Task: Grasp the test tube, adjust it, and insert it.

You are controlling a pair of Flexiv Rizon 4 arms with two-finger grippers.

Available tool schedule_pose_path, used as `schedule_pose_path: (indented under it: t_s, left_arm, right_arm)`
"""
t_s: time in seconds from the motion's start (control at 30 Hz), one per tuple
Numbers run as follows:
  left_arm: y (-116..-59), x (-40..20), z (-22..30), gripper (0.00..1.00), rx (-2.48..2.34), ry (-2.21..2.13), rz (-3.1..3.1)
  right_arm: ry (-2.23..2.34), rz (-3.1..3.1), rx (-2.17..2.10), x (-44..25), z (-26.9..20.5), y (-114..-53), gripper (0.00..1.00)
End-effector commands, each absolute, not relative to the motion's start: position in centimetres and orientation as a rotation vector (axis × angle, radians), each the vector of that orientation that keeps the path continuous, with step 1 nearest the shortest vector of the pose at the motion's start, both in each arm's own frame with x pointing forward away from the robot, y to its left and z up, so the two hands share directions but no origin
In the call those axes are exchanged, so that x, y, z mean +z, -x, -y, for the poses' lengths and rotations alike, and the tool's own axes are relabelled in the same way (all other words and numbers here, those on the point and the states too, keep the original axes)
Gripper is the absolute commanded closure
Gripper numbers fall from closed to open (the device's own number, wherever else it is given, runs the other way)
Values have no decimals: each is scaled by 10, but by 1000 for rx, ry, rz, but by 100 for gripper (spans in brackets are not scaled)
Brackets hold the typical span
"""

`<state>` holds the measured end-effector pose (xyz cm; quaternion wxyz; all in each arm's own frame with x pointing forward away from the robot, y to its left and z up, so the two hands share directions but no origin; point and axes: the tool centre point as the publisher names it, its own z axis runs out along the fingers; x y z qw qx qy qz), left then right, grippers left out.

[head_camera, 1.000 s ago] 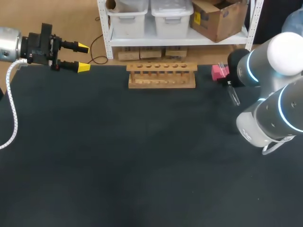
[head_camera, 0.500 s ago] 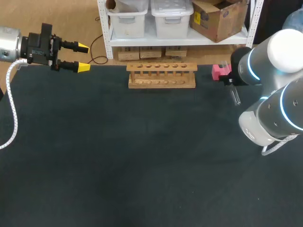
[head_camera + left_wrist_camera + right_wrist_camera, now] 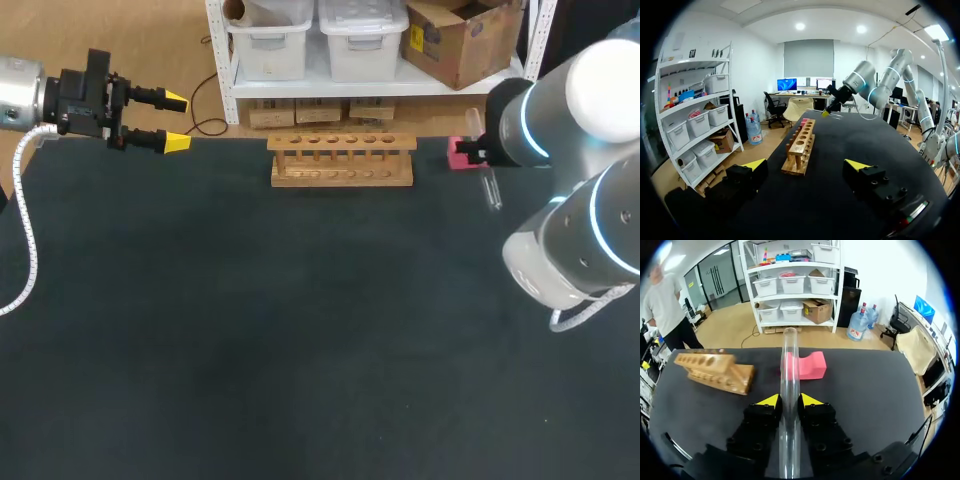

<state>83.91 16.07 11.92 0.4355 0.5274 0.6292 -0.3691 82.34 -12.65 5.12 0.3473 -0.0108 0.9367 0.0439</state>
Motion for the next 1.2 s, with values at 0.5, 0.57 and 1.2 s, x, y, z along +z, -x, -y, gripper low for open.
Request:
schedule_pose_path:
  t_s: [0.5, 0.57, 1.2]
  left_arm:
    - [-837, 118, -160, 0, -912, -1309, -1564]
    - [-837, 118, -160, 0, -912, -1309, -1564]
    - [-837, 118, -160, 0, -912, -1309, -1564]
  right_arm:
    - [52, -2398, 49, 94, 55, -784, 100]
    - [57, -2399, 55, 94, 47, -784, 100]
    - [117, -2426, 94, 70, -9, -803, 100]
